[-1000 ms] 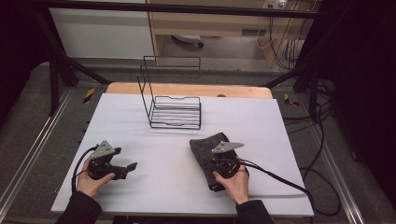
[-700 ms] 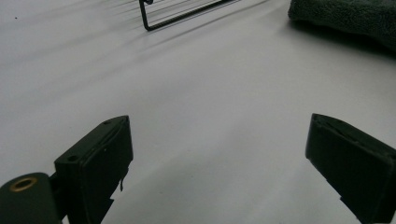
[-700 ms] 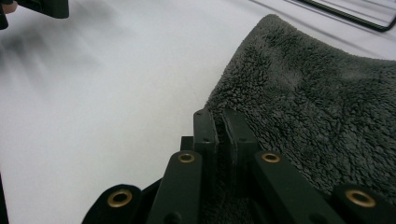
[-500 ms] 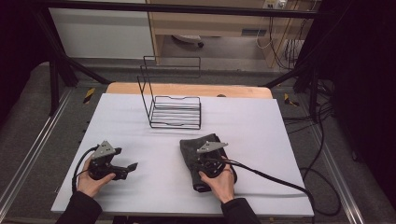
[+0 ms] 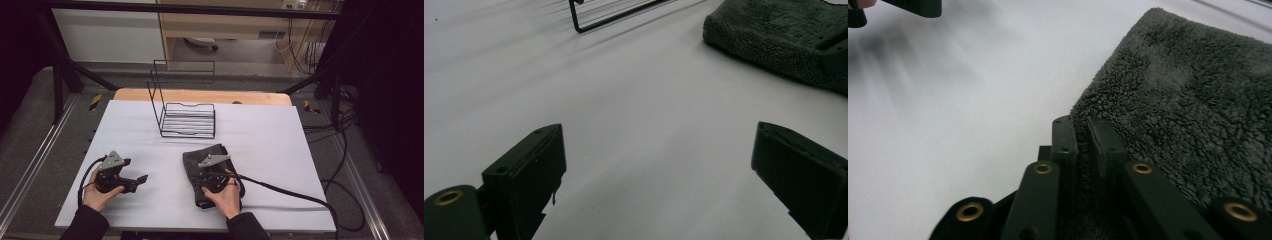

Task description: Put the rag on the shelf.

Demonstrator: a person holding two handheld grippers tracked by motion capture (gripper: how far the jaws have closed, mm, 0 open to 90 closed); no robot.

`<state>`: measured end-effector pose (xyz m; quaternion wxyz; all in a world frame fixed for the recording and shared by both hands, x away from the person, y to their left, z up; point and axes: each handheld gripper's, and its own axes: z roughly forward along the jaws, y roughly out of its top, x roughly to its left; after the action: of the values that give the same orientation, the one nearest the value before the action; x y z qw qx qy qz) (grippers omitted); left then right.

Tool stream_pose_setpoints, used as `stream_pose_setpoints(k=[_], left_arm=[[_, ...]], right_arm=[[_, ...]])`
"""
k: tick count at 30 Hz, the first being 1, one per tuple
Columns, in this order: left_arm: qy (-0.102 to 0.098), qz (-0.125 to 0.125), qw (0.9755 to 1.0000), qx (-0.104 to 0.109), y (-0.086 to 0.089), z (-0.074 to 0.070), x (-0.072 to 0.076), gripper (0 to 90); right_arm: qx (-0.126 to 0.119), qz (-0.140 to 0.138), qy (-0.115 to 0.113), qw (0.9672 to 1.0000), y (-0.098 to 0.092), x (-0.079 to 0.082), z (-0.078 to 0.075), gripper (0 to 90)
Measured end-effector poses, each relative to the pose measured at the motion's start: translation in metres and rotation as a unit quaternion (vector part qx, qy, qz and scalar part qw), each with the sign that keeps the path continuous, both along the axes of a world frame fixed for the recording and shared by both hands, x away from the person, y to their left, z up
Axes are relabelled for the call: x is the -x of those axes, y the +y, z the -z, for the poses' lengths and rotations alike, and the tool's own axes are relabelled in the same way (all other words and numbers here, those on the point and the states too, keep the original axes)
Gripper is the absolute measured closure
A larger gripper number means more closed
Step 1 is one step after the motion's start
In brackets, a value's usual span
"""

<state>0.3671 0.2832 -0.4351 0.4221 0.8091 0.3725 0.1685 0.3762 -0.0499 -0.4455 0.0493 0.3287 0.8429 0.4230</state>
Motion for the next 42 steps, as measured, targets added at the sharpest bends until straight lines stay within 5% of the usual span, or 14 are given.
stream_pose_setpoints(k=[4, 9, 13, 18, 23, 30, 36, 42], left_arm=[[0.0, -0.002, 1.0, 0.0, -0.001, -0.001, 0.001, 7.3], [0.006, -0.004, 1.0, 0.002, -0.007, -0.003, 0.002, 7.2], [0.01, -0.006, 0.9999, -0.002, -0.015, -0.005, 0.003, 7.2], [0.019, -0.003, 0.9998, -0.004, -0.029, -0.007, 0.004, 7.4], [0.027, 0.005, 0.9996, -0.003, -0.051, -0.011, 0.007, 12.0], [0.051, 0.029, 0.9983, 0.004, -0.097, -0.016, 0.017, 18.5], [0.059, 0.05, 0.9969, -0.012, -0.134, -0.015, 0.02, 17.8], [0.06, 0.051, 0.9968, -0.015, -0.149, -0.012, 0.019, 17.8]], right_arm=[[-0.02, -0.011, -0.001, 0.9997, -0.001, 0.0, -0.004, 61.9], [-0.025, -0.006, -0.033, 0.9991, -0.01, 0.0, -0.019, 44.7], [-0.023, 0.028, -0.054, 0.9979, -0.04, -0.006, -0.032, 27.0], [-0.024, 0.06, -0.051, 0.9966, -0.083, -0.01, -0.033, 19.5], [-0.008, 0.076, -0.047, 0.996, -0.114, -0.006, -0.027, 22.1], [0.0, 0.069, -0.031, 0.9971, -0.128, 0.002, -0.012, 32.3], [-0.004, 0.039, -0.014, 0.9991, -0.124, 0.01, -0.008, 66.5], [0.005, 0.04, 0.005, 0.9992, -0.121, 0.009, -0.002, 74.6]])
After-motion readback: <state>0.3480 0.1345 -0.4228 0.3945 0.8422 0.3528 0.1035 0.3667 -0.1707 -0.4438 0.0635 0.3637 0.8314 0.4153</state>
